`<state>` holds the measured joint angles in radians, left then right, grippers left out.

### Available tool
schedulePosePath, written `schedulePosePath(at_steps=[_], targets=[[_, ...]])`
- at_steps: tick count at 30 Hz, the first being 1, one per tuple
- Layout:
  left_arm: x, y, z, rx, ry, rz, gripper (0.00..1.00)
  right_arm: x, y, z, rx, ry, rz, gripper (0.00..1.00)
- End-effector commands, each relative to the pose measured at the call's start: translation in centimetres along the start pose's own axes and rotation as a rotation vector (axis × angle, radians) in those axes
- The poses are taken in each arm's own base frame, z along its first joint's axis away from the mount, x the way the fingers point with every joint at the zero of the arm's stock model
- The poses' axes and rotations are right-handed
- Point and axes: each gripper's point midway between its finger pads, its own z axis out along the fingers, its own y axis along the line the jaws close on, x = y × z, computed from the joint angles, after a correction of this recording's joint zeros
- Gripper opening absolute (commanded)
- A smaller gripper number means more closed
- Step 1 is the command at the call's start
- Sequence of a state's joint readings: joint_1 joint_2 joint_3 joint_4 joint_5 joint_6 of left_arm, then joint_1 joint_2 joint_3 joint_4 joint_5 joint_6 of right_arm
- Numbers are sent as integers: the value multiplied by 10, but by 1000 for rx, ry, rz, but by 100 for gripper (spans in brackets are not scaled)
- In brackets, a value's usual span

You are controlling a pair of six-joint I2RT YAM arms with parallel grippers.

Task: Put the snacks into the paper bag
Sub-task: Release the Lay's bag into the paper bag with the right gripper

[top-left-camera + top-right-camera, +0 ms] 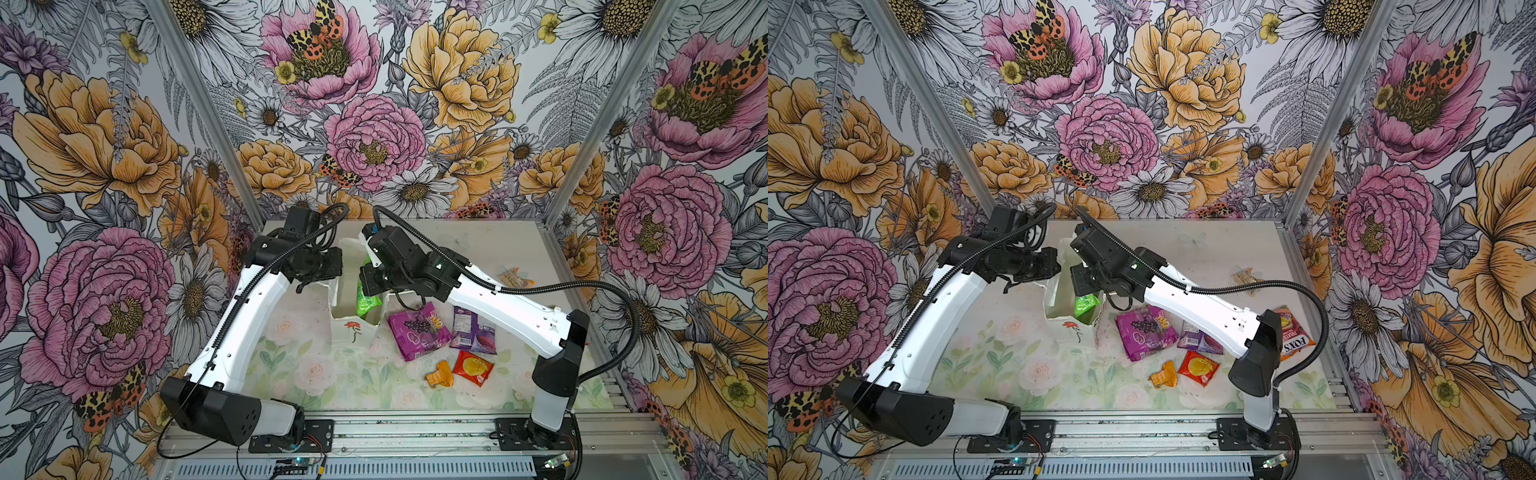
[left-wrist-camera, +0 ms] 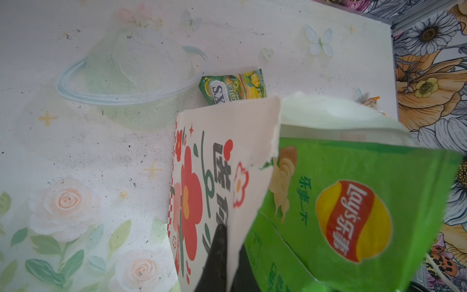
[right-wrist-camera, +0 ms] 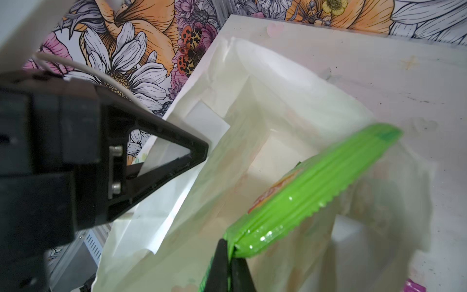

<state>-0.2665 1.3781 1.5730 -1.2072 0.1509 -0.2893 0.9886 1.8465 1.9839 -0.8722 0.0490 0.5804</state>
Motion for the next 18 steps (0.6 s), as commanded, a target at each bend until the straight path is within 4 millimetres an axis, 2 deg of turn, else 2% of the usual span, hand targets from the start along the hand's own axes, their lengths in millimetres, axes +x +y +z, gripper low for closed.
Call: schedulePosePath(at_steps=[1,15,18], targets=[[-9,-7,-8,20,-54,-5,0,-10,-2,-1,38,-39,47,0],[-9,-11,-3,47,-73,-34,0,11,-37,38,173,44,64,0],[-9,-6,-4,37,-82,-47,0,13,-44,41,195,51,72,0]])
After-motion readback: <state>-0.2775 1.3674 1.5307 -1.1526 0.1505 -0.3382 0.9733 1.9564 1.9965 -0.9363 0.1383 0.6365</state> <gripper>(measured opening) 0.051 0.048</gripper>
